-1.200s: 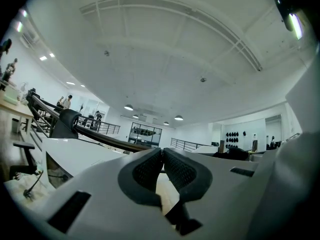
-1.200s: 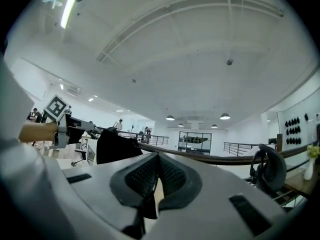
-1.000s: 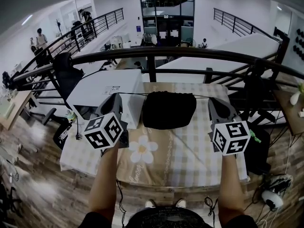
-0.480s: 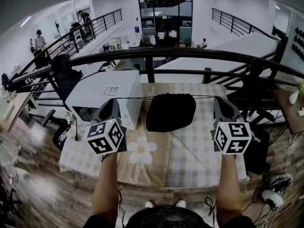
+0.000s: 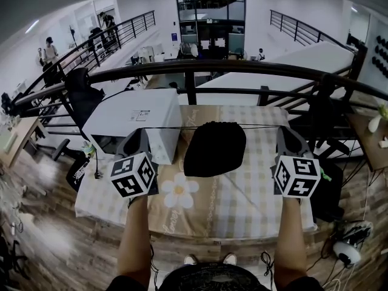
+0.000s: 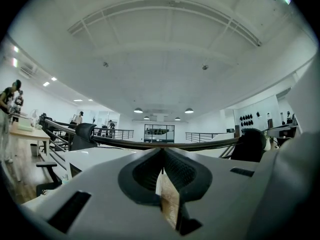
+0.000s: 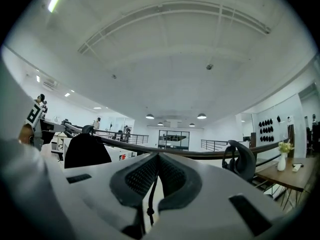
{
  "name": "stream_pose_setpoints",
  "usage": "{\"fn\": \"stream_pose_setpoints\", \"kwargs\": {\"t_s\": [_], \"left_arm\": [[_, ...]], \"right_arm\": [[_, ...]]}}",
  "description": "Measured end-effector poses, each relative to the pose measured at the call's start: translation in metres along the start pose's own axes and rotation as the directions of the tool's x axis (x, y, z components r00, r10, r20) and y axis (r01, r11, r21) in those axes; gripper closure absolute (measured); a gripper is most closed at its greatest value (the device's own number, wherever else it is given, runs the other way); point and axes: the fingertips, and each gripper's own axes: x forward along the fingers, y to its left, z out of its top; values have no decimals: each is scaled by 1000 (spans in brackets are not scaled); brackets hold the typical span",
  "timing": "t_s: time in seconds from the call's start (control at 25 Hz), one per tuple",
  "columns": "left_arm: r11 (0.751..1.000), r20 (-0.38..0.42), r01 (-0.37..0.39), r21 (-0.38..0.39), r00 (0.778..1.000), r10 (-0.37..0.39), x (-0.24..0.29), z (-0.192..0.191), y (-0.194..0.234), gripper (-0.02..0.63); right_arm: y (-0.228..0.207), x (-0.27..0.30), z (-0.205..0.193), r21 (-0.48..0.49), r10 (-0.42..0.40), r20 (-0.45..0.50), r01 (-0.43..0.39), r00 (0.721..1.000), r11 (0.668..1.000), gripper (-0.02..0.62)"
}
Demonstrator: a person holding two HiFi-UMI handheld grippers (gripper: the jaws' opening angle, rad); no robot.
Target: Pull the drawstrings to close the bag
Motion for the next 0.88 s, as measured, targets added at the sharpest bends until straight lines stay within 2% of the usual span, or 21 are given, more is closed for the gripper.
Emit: {"fn": "stream_pose_setpoints", "kwargs": {"t_s": [0.44, 0.88], "left_arm": [[1000, -22, 7, 31, 1000, -6, 0, -4, 4, 568], [993, -24, -40, 112, 999, 43, -1, -7, 8, 568]], "right_arm": [[-17, -5, -12, 21, -69, -22, 69, 997, 997, 575], [-21, -6, -14, 2, -94, -29, 95, 995, 996, 574]]}}
